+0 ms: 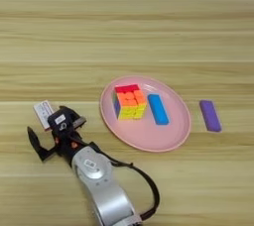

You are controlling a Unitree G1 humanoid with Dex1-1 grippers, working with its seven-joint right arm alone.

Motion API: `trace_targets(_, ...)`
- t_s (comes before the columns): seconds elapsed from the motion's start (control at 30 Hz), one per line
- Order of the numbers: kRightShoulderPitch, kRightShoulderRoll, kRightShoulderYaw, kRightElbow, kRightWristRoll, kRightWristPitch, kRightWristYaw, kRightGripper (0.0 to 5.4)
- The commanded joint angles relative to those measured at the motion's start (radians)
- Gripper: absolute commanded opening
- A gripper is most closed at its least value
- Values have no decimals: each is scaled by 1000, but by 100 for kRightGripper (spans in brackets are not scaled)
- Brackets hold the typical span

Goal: Move the objects on the table

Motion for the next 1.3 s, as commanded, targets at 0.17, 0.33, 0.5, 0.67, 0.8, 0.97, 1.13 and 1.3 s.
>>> trace_targets(0.17, -43, 15, -16, 4, 0, -31, -9, 538)
trace_targets(0.33, -44, 17, -19, 15, -1, -36, -10, 538)
trace_targets(0.5, -43, 18, -20, 13, 0, -36, -9, 538)
trace_targets(0.67, -47, 18, -22, 21, 0, -37, -10, 538)
trace_targets(0.8, -19, -2, 1, -140, -36, -106, -19, 538)
trace_targets(0.97, 11, -15, -28, -382, -18, -107, -13, 538)
trace_targets(1.13, 15, -40, -183, -509, 67, -87, -20, 538)
trace_targets(1.3, 9, -85, -368, -524, 150, -79, -32, 538)
